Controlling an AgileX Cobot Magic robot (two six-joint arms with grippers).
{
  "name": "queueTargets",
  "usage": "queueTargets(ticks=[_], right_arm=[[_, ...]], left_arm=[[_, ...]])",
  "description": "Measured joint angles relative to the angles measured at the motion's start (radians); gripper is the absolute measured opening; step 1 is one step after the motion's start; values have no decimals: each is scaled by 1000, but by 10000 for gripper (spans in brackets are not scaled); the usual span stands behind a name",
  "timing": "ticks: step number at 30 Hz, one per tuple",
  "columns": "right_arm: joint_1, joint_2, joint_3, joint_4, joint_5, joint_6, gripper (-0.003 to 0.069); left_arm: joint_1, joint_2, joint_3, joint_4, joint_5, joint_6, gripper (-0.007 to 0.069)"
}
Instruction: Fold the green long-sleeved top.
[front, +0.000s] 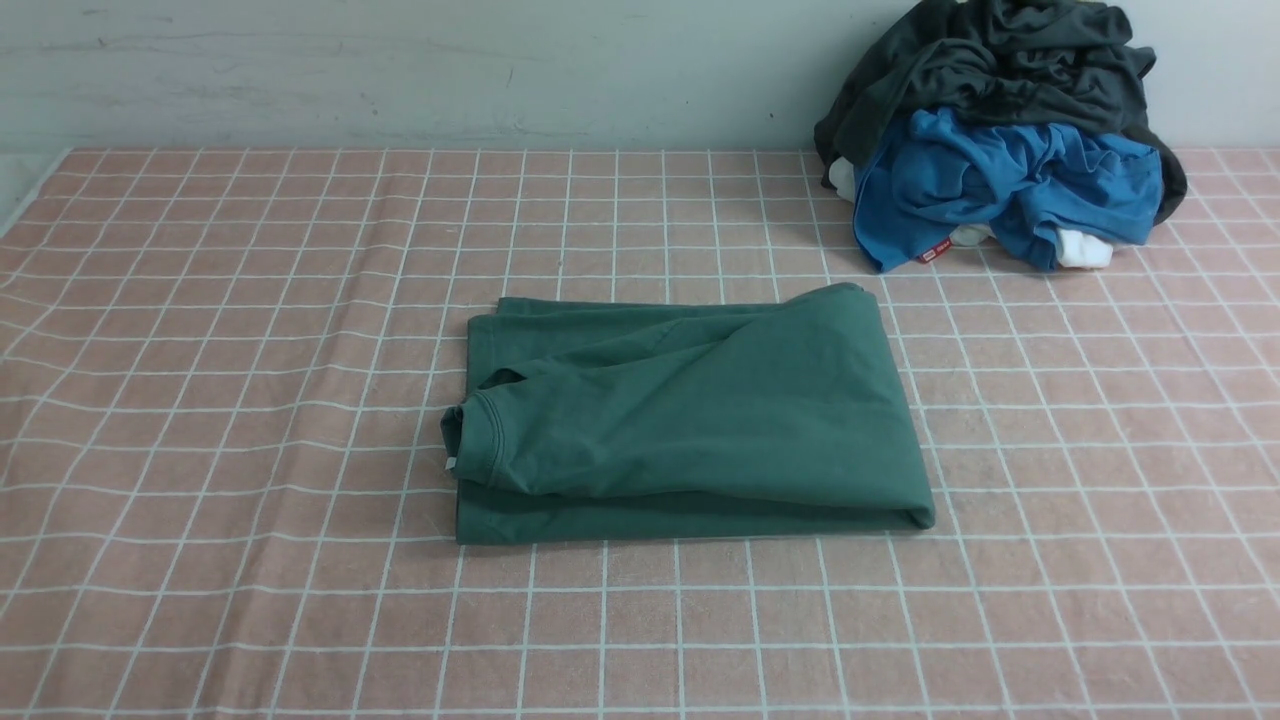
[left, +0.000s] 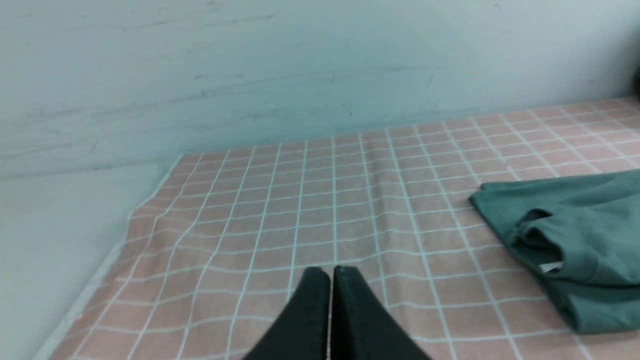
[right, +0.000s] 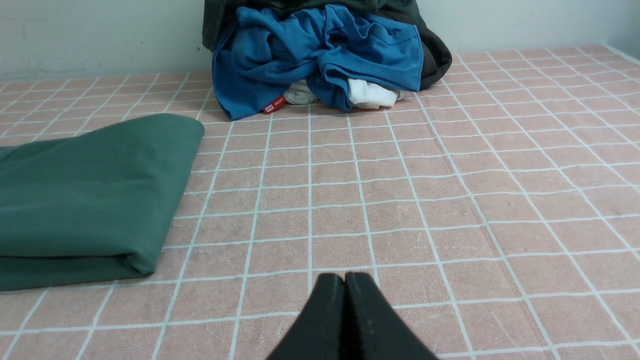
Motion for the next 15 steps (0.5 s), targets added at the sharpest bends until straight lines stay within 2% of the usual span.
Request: queueTargets(ticks=[3,9,15], right_arm=[[0,0,0,0,0,0,-14],[0,0,0,0,1,0,-14],[0,0,0,0,2,0,-14]], left_arm=[[11,0,97,-25,-22,0,-3],[6,1,163,-44,-36,-4,-3],[-83,1,162,-44,-14,-4,-3]])
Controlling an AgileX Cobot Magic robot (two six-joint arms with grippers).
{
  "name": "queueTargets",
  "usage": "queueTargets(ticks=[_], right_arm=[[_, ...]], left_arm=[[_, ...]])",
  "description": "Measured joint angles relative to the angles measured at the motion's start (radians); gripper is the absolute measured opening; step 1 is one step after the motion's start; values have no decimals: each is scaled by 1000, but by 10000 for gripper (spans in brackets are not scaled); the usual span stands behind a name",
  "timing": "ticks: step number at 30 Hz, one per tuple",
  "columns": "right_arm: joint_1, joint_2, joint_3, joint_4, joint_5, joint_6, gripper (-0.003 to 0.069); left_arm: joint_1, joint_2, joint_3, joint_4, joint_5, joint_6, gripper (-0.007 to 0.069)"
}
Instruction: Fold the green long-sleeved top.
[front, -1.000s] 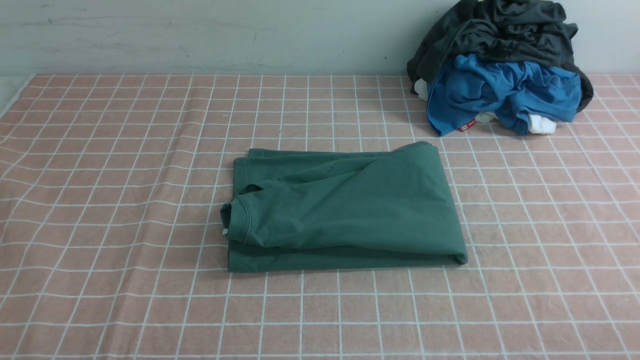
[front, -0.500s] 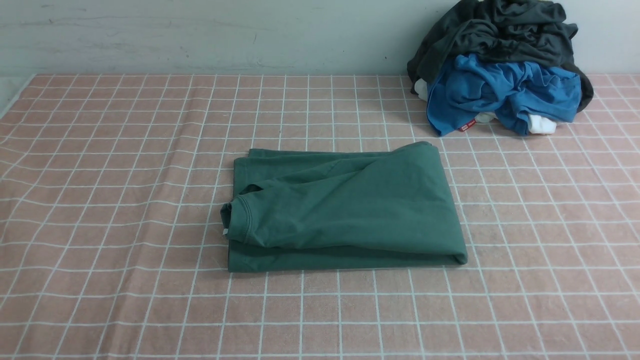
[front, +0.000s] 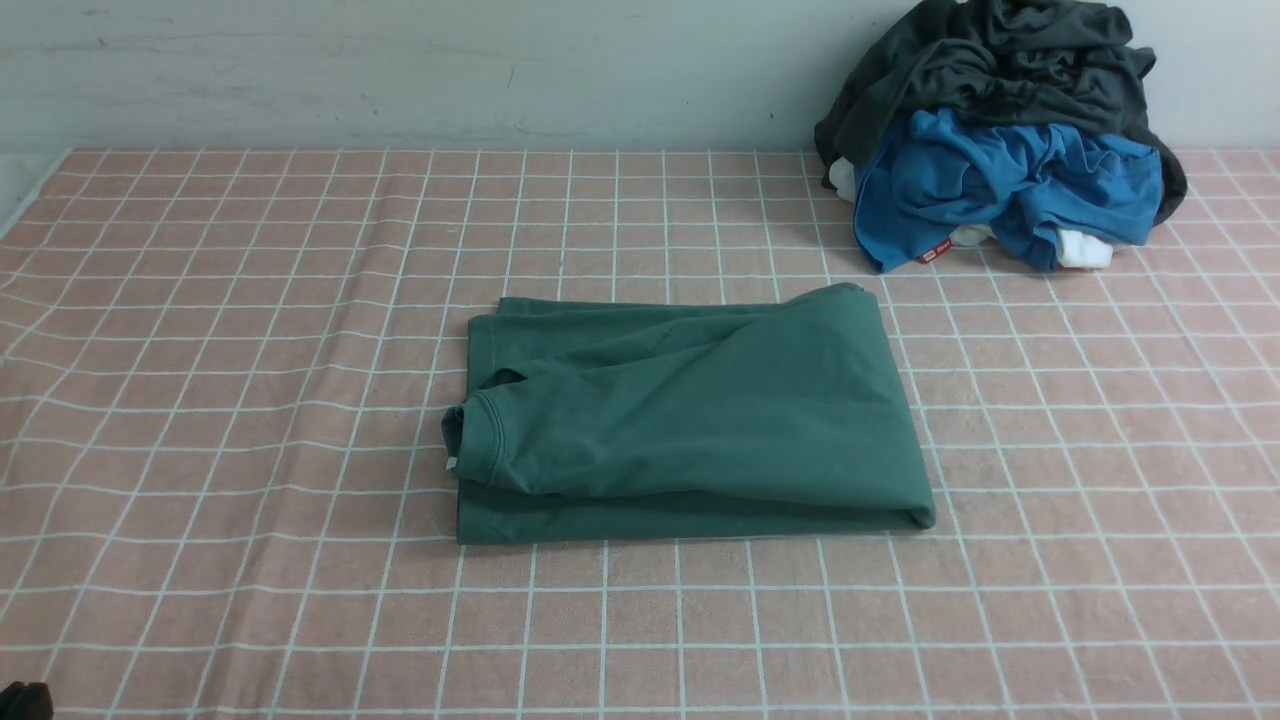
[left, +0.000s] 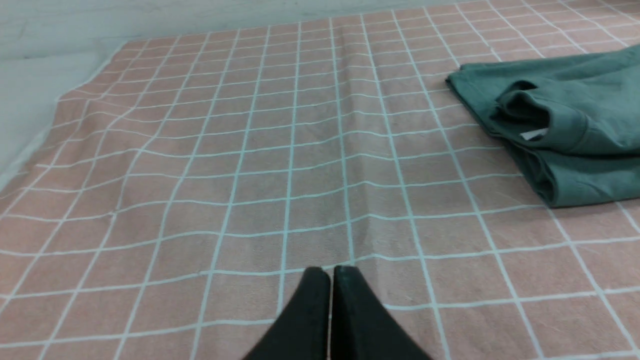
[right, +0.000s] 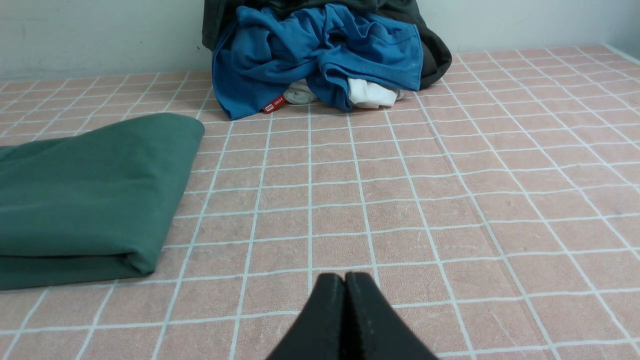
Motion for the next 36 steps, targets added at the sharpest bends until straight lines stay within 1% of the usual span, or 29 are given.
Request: queueTargets(ticks=[2,8,16,36], right_arm=[[0,0,0,0,1,0,-14],[0,0,0,0,1,0,-14],[0,0,0,0,1,0,-14],[0,0,0,0,1,0,-14]], left_arm=[[-14,0,0,0,2,0,-3],[-15,0,0,0,2,2,-3],[15,0,0,0,2,4,-3],[16,0,0,0,2,4,-3]])
